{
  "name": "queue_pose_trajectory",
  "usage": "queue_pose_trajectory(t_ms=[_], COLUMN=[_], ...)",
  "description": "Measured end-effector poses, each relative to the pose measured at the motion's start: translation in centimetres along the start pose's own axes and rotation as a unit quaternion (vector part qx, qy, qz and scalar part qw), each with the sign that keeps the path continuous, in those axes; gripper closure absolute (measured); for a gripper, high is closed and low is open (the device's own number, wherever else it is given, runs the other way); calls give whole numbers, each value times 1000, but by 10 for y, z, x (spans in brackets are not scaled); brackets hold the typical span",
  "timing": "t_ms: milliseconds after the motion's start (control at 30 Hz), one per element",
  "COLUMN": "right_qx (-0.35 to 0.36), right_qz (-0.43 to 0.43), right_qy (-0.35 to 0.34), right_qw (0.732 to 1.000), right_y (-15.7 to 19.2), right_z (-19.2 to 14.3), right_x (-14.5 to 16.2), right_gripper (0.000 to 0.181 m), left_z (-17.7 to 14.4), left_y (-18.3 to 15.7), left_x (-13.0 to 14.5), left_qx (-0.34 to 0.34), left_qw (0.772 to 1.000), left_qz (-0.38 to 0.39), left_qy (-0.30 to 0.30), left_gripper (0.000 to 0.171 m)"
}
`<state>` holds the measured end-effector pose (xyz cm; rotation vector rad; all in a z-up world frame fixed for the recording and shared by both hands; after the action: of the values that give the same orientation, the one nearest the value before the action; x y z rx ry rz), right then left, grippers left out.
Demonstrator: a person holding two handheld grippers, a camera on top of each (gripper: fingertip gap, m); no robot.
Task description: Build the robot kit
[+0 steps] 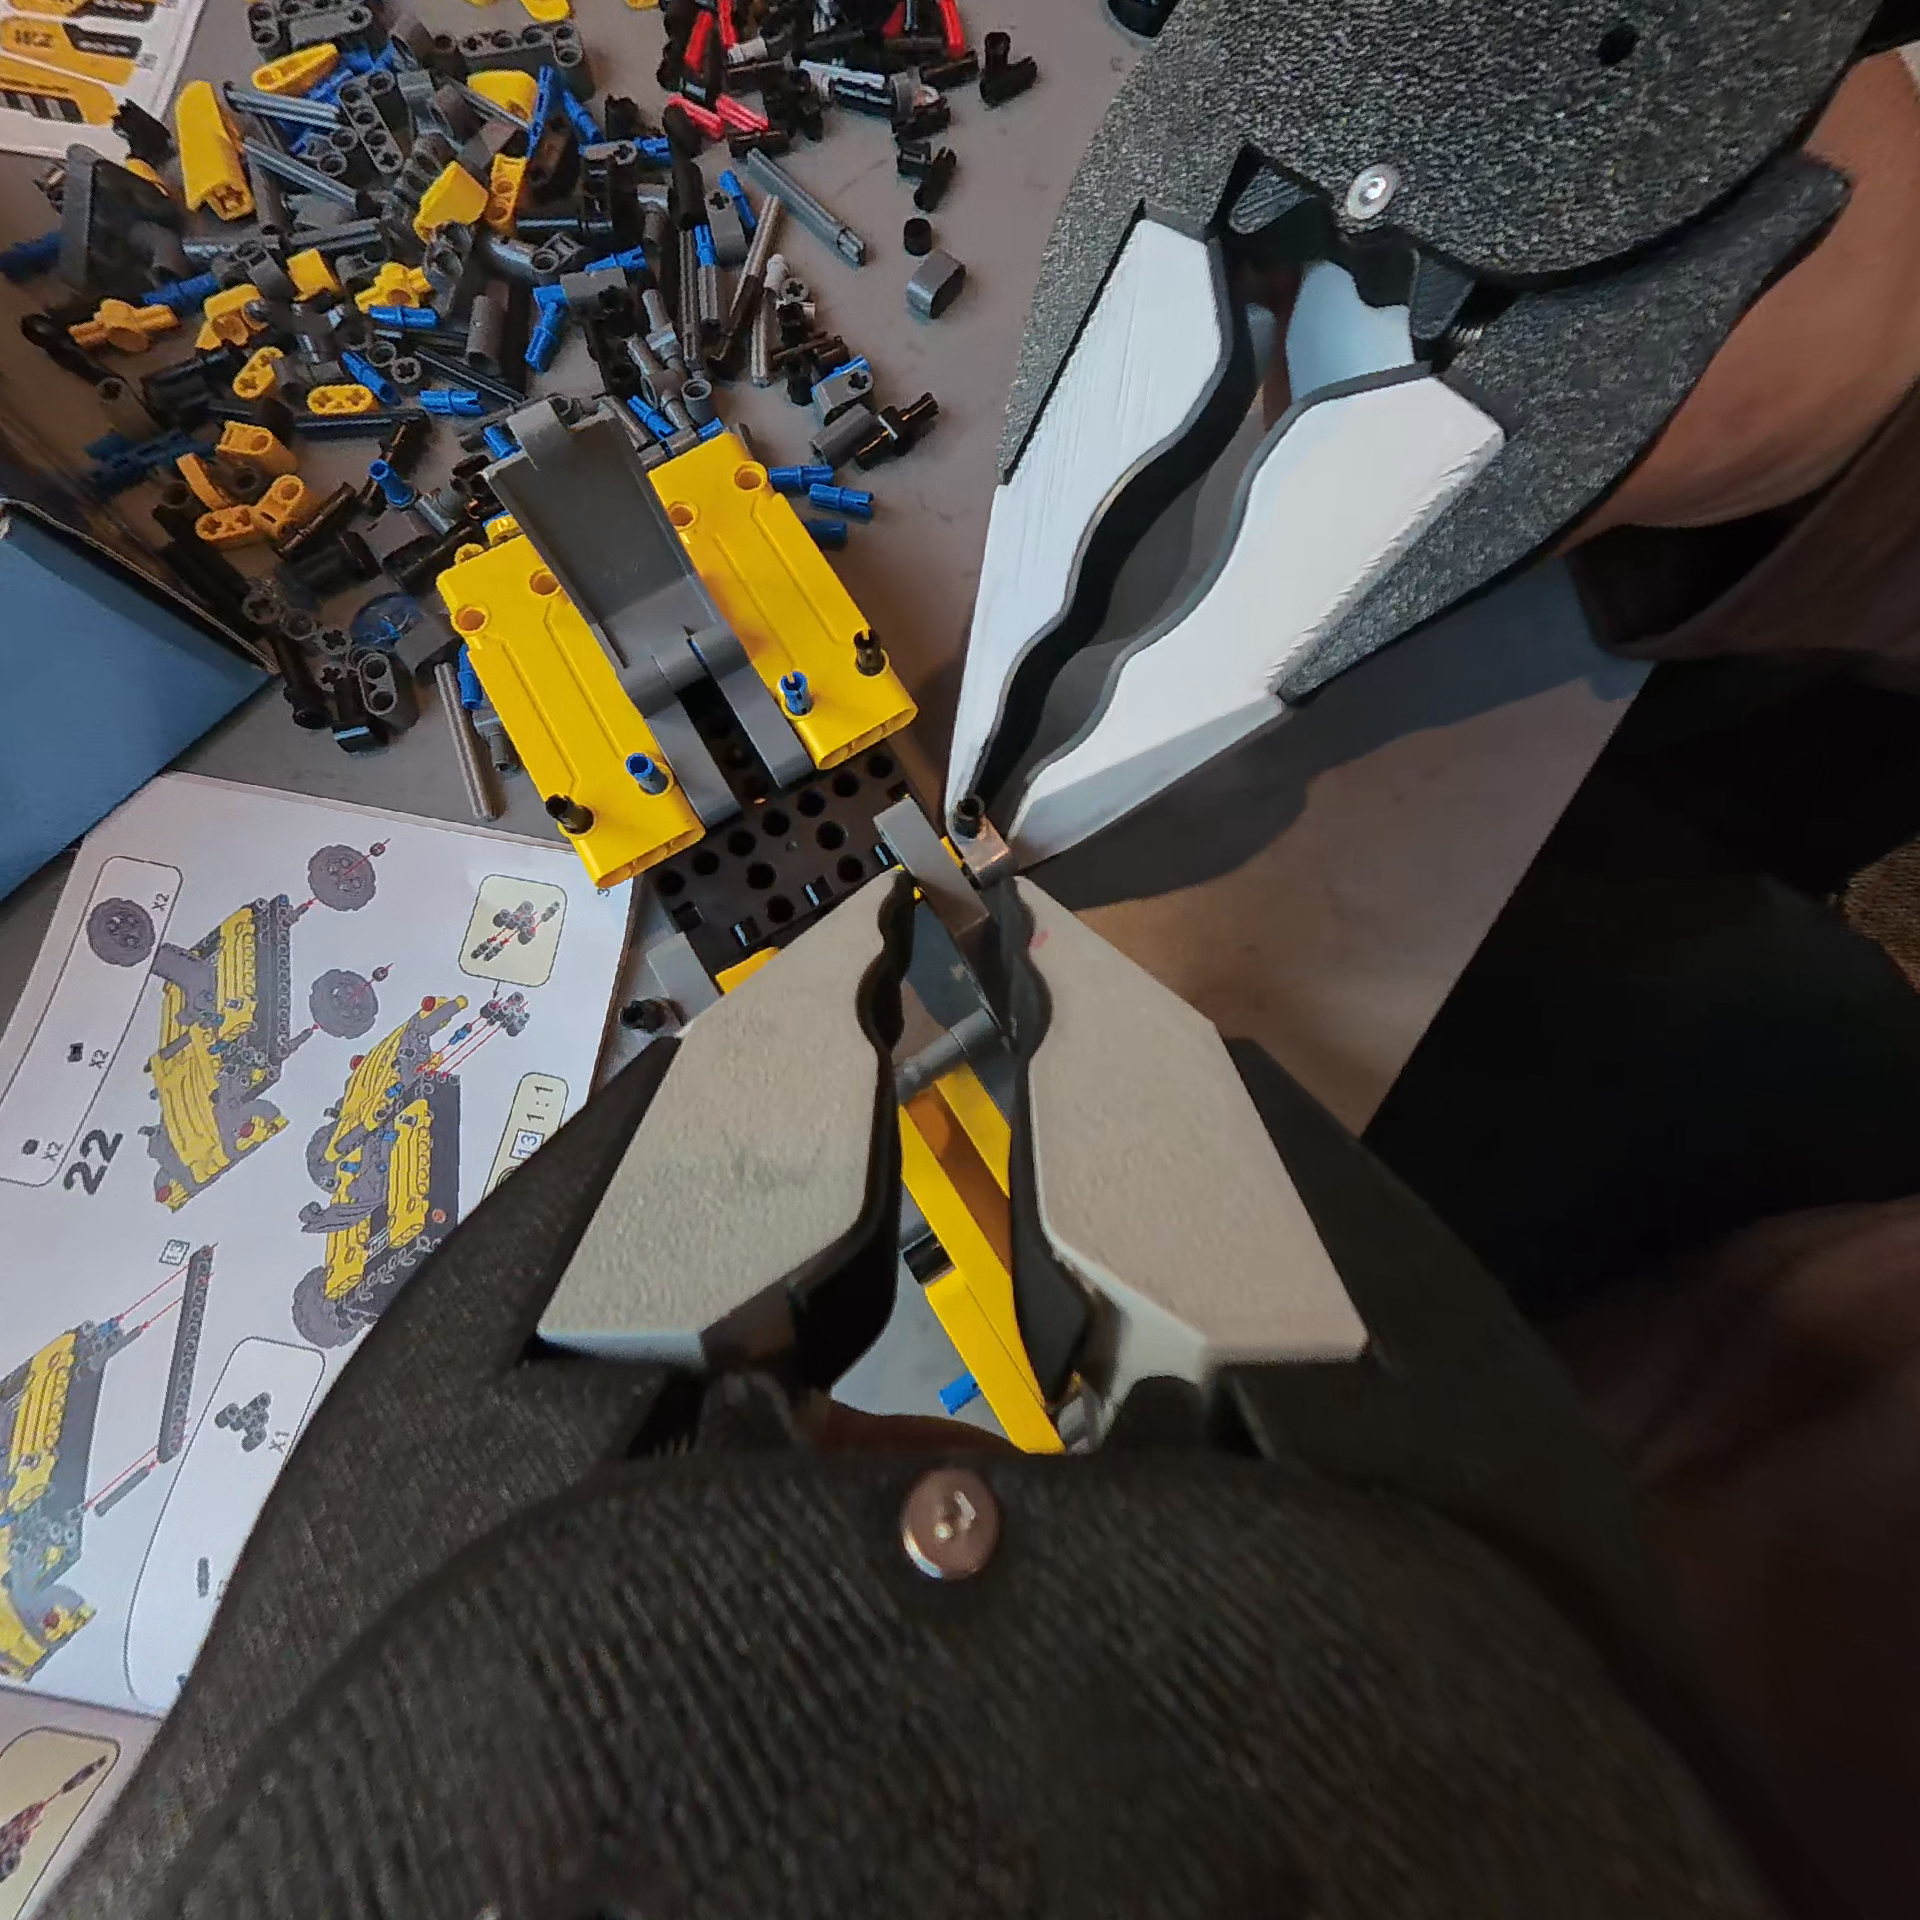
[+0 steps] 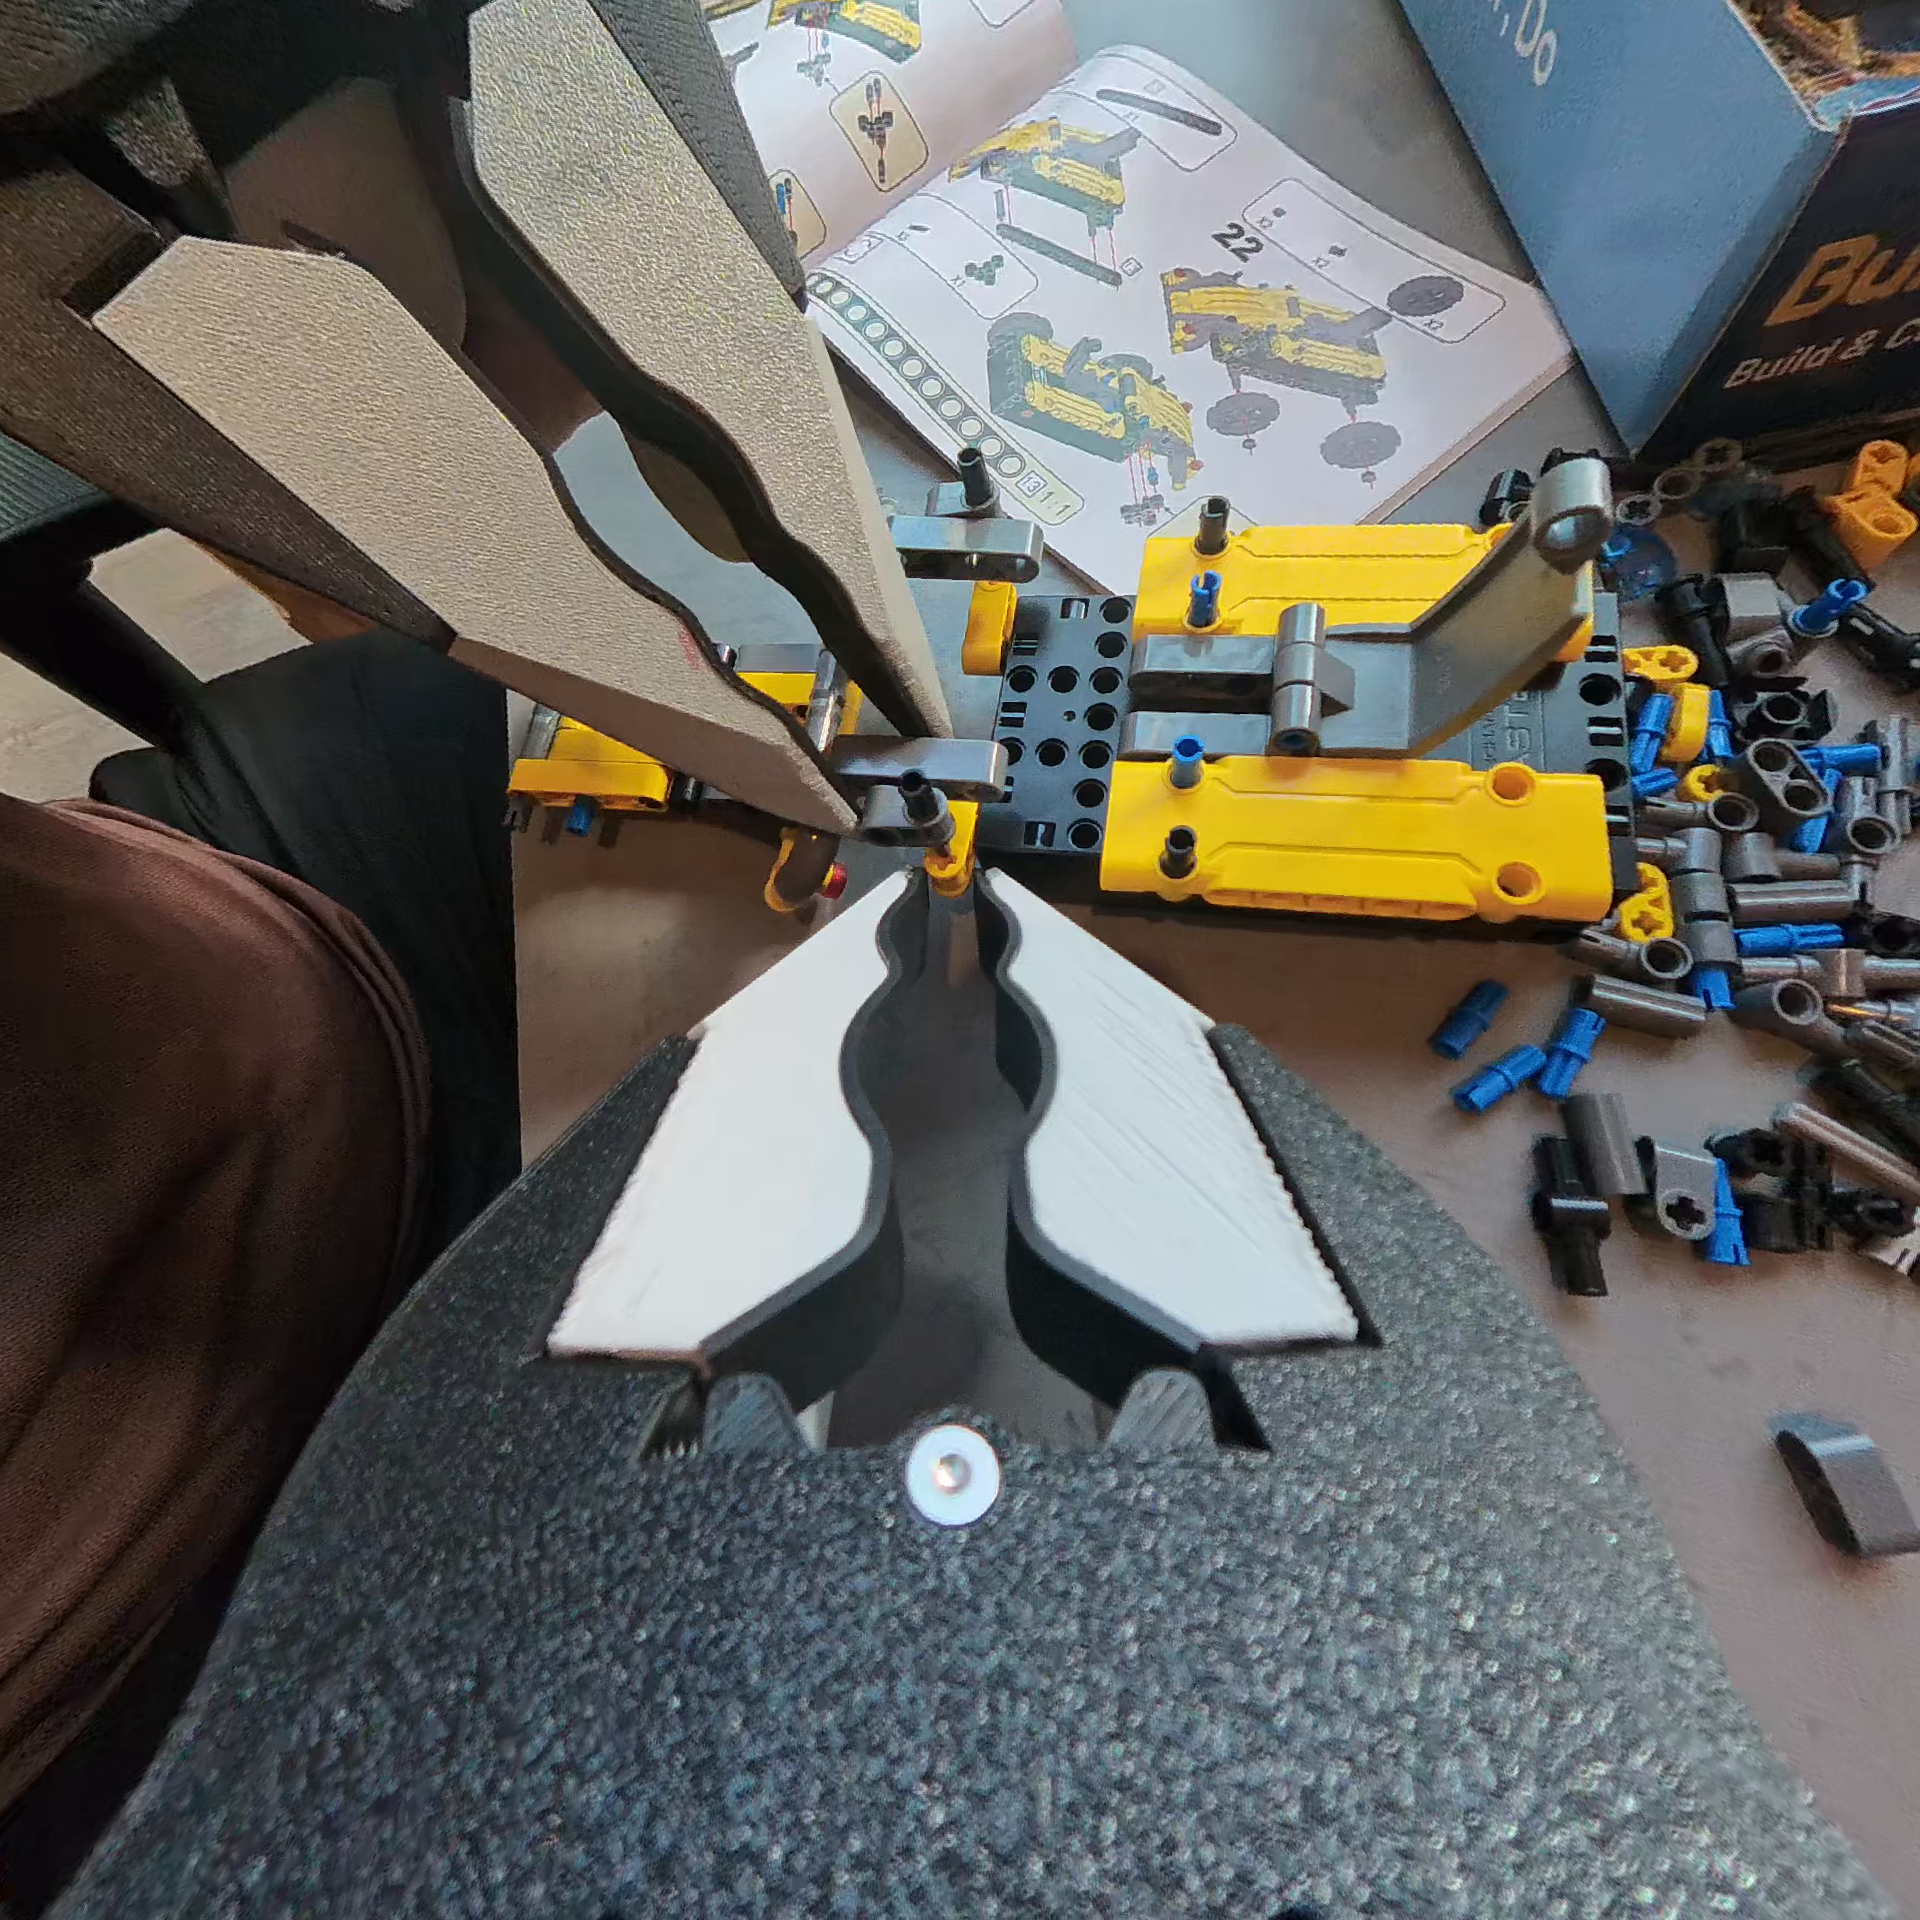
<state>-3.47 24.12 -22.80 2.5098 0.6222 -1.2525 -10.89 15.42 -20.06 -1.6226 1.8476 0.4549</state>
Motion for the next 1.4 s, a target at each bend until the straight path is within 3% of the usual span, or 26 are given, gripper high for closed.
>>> queue_pose_trajectory(t_ms=[500,667,867,1000,1167,1300,1400], right_qx=[-17,-34,-7,13,21,35,90], right_qz=[12,30,-1,-21,41,61,14], right_qy=[-3,-33,-4,15,22,-1,15], right_qw=[1000,998,1000,1000,999,997,996], right_y=[-1,-5,-4,0,1,0,-13], right_z=[0,-8,-9,-5,-7,-22,-40], right_x=[0,1,5,6,11,14,19], right_gripper=[176,174,175,173,169,169,165], left_z=[1,1,0,-3,-6,-13,-21], left_y=[1,1,-1,-1,4,10,17], left_x=[1,1,2,0,-4,-9,-12], left_qx=[10,11,0,-6,-8,-17,-28], left_qw=[1000,1000,1000,1000,1000,1000,999], left_qz=[-8,-15,-20,-13,-1,16,24], left_qy=[0,-2,-2,-7,2,-8,-9], left_gripper=[159,159,160,150,147,144,143])
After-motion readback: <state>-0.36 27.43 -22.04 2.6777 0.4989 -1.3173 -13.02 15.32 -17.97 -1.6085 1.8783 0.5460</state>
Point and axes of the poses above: each gripper's, where its closed fingertips meet, z out along the fingers, x out of its underside, y = z × x across the jaws, the point moved 8 cm from there along -z, back along the fingers, and after that the axes turned 11 degrees about -z, right-handed, at the moved point
